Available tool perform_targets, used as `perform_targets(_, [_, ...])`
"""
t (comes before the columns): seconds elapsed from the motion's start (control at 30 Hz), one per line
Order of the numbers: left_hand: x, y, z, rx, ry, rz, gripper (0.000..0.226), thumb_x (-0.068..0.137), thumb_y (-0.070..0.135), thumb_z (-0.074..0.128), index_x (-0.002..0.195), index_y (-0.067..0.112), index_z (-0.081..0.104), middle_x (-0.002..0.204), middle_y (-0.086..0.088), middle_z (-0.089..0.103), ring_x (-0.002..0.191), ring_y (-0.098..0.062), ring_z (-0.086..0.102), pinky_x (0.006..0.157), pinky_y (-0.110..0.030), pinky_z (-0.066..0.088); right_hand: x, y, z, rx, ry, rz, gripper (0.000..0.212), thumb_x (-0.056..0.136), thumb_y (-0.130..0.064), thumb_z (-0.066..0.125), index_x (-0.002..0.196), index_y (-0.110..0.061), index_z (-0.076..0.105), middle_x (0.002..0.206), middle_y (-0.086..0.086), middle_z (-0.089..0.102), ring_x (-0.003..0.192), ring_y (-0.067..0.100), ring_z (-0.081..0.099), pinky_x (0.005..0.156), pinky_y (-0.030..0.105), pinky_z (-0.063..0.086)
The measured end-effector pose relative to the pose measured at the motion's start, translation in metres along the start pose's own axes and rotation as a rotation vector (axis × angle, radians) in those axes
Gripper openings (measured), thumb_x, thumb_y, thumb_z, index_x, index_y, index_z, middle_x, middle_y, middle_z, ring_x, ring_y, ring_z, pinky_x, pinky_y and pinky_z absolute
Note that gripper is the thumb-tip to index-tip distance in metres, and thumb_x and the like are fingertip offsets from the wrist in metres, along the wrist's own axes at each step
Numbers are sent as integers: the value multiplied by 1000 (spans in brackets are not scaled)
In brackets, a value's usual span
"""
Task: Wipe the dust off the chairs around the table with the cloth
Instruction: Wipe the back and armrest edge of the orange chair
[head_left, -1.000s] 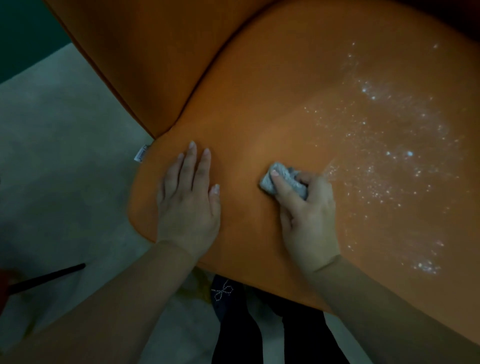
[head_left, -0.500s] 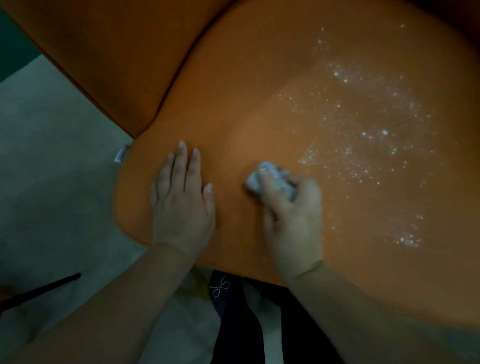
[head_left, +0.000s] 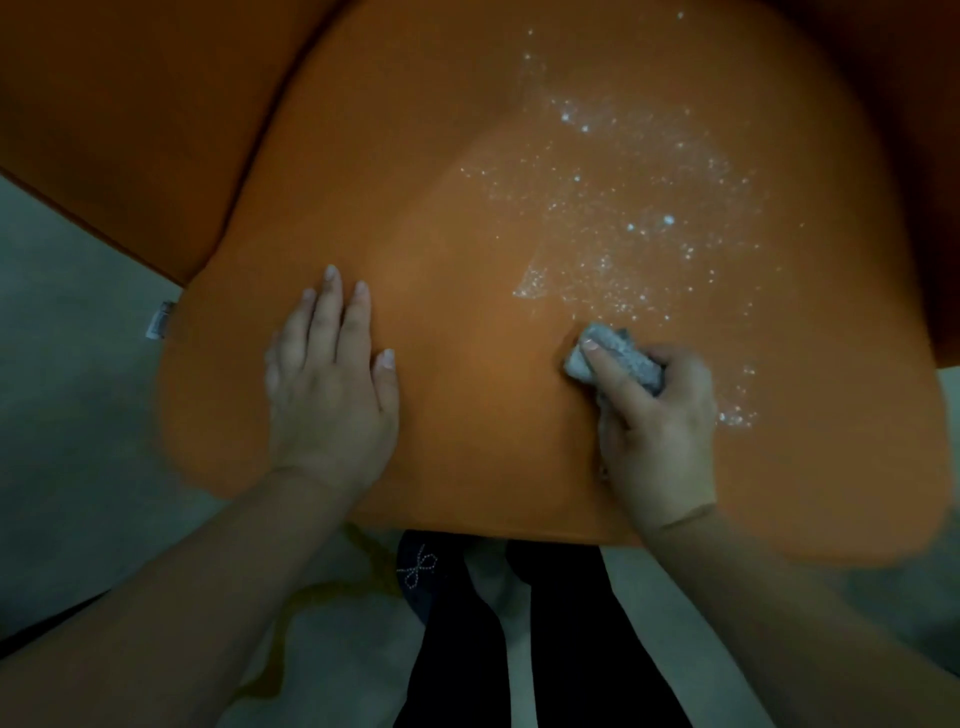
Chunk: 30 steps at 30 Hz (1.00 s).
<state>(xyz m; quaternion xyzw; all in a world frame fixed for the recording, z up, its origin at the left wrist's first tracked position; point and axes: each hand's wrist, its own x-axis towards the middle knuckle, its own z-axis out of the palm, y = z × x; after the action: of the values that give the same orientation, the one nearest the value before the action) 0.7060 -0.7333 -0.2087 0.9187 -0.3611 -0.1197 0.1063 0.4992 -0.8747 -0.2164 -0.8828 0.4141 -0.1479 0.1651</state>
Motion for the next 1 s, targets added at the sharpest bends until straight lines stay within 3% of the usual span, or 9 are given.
perform_targets(0.07, [1,3,5,-15,4,13,58,97,34,33,151,16,23,161,-4,13,146,-26,12,116,-52,13,-5,-9,2,62,42,37,43,84,-2,66,124,-17,65,108,28,53,91,43,52,74,51,47])
perform_targets(0.2, [-3,14,11,-22,13,39,58,97,35,32,151,17,25,161,-3,13,146,-25,11,115,-52,12,-19,-48,14,23,-91,-34,38,93,-37,50,127,-29,62,113,14,57,96,31,49,74,39,40])
perform_targets(0.37, [-2,14,13,0,21,75,57,97,33,34,150,15,27,160,-6,17,145,-28,15,114,-54,16,-24,-54,18,72,-34,33,53,90,-29,62,140,-23,47,105,0,57,95,21,47,74,37,38])
perform_targets(0.43, [-1,12,15,1,30,81,55,98,28,40,150,14,27,160,-7,17,145,-28,15,114,-55,16,-23,-53,14,93,-38,65,49,88,-32,65,135,-23,53,102,2,56,93,22,47,74,38,40])
perform_targets(0.53, [0,12,16,15,38,69,56,97,25,46,149,13,28,160,-8,17,145,-29,15,114,-55,16,-25,-50,7,6,-55,123,37,91,-47,55,125,-35,62,111,4,55,98,23,47,78,37,32])
perform_targets(0.67, [-1,14,16,5,34,68,56,97,26,45,149,13,28,160,-9,17,145,-30,15,114,-55,16,-32,-48,2,-47,-89,41,34,93,-40,51,125,-37,61,124,0,58,108,23,52,83,40,28])
perform_targets(0.9, [-1,13,13,-2,8,69,56,98,25,45,150,14,27,160,-7,16,145,-28,14,115,-54,14,-28,-53,-3,-3,-47,95,63,80,-31,74,137,-23,50,93,-6,58,84,16,52,75,34,28])
perform_targets(1.0, [-1,13,11,-1,-14,59,57,98,26,44,151,15,26,160,-6,15,145,-27,12,115,-53,13,-14,-41,-10,-100,64,72,56,80,-33,68,133,-21,55,93,-1,57,83,18,46,74,32,21])
